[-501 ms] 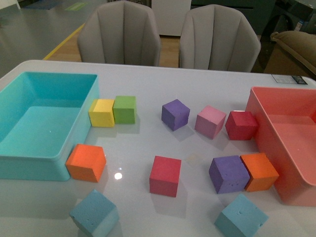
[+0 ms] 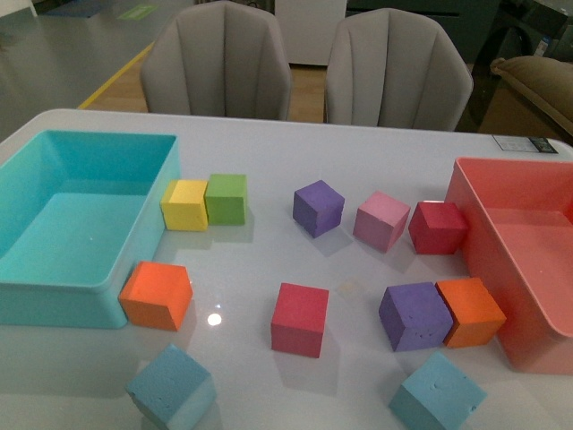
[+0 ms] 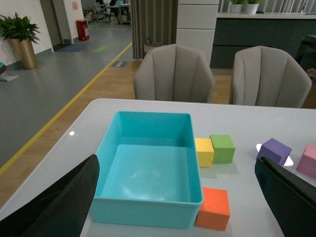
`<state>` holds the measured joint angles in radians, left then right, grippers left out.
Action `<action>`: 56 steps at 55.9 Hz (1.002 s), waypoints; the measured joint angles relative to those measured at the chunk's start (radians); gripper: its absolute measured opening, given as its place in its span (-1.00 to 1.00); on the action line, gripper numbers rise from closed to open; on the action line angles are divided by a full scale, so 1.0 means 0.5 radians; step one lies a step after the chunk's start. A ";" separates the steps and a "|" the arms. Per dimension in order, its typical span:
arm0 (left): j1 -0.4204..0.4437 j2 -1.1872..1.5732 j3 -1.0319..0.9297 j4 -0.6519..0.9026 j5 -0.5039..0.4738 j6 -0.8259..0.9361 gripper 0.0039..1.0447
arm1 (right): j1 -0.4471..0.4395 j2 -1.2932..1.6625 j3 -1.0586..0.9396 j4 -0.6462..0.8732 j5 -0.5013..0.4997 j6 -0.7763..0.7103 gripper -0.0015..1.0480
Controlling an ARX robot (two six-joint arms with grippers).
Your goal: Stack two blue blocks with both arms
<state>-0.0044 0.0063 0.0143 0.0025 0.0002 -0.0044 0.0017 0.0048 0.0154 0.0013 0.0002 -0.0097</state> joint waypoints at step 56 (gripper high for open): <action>0.000 0.000 0.000 -0.001 -0.001 0.001 0.84 | 0.550 3.347 0.813 0.311 -0.098 -1.207 0.83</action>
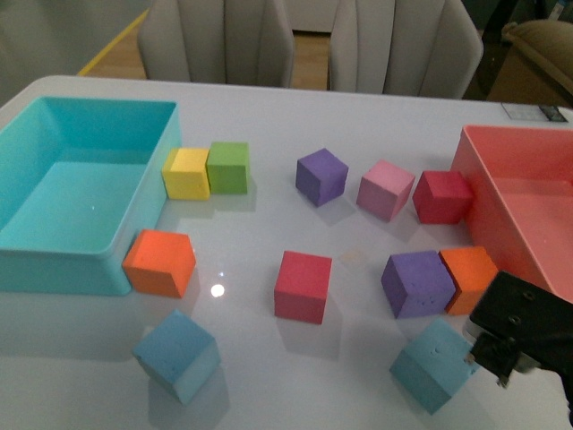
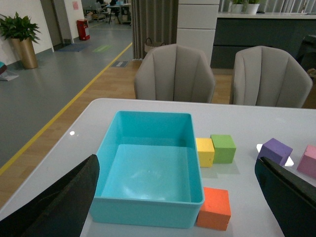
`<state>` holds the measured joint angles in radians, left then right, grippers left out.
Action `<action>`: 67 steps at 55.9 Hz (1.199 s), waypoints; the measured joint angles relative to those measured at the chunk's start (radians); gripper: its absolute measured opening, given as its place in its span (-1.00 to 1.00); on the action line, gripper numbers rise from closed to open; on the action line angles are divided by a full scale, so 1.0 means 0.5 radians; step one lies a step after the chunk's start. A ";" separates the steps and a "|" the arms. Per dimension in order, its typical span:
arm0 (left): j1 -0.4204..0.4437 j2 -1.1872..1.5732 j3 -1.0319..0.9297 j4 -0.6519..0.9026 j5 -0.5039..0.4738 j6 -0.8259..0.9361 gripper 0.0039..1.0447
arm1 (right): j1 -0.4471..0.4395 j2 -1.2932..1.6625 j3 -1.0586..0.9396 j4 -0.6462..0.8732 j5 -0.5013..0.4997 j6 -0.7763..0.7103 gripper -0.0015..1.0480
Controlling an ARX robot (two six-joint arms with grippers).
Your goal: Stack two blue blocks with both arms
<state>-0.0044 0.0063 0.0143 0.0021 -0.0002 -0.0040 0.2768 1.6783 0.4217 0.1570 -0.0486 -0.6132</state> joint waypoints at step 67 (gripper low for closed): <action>0.000 0.000 0.000 0.000 0.001 0.000 0.84 | -0.041 0.887 0.501 0.180 -0.069 0.199 0.36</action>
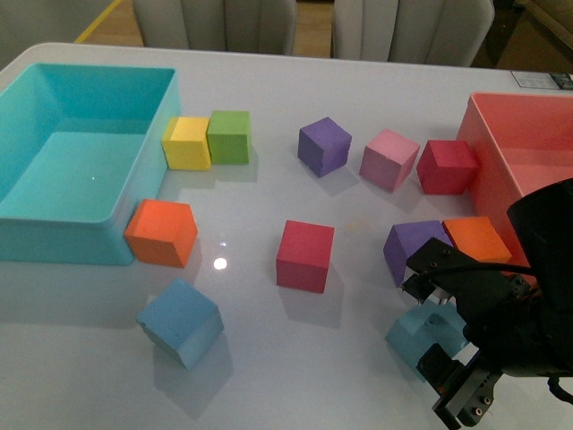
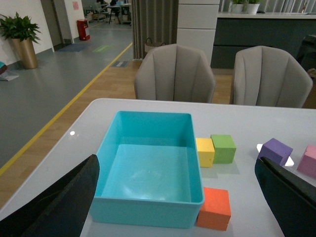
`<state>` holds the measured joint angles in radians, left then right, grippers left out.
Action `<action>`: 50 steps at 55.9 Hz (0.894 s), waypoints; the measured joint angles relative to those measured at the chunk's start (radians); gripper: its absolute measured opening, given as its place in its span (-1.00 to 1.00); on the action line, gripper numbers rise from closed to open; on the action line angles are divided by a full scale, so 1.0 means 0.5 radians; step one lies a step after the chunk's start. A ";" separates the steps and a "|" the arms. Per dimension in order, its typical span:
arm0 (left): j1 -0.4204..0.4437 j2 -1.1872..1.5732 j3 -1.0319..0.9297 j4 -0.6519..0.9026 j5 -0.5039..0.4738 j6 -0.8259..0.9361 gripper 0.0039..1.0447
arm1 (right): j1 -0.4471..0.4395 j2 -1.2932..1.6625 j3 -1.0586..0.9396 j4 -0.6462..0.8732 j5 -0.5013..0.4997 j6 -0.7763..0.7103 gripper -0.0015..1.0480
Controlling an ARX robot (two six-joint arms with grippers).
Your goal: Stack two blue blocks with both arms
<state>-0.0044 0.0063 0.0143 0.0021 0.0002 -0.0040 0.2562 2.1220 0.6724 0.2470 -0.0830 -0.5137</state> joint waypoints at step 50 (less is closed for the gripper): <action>0.000 0.000 0.000 0.000 -0.001 0.000 0.84 | 0.280 0.010 1.221 -0.526 -0.072 0.376 -0.16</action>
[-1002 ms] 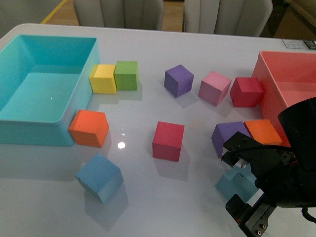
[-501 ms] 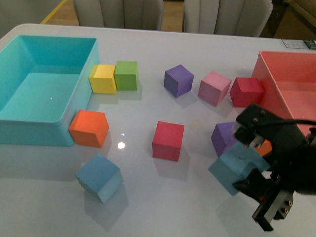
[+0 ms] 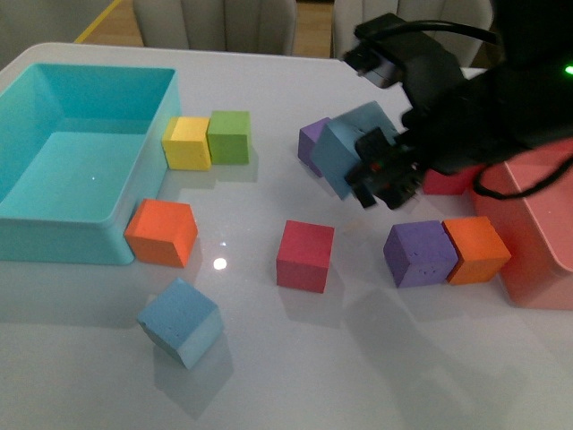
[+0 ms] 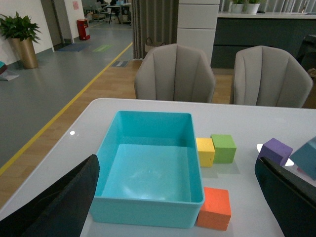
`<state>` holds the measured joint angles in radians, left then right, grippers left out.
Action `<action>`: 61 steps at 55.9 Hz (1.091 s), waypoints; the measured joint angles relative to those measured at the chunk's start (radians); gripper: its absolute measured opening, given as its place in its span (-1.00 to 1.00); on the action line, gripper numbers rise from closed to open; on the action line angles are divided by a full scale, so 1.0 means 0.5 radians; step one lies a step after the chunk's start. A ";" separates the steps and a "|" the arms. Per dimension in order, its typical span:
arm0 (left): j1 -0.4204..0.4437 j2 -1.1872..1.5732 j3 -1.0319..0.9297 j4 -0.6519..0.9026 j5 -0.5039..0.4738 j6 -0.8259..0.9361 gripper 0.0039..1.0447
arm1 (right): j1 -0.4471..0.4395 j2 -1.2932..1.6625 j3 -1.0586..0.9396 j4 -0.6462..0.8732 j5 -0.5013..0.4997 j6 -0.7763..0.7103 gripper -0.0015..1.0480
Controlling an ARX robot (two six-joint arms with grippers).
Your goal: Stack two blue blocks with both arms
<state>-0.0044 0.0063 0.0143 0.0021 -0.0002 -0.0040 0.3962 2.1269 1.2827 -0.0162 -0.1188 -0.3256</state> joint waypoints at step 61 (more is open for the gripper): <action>0.000 0.000 0.000 0.000 0.000 0.000 0.84 | 0.152 0.883 0.907 -0.411 0.217 0.152 -0.20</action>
<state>-0.0044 0.0063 0.0143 0.0021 -0.0002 -0.0040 0.4721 2.5687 1.7363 -0.2218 -0.0101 -0.2497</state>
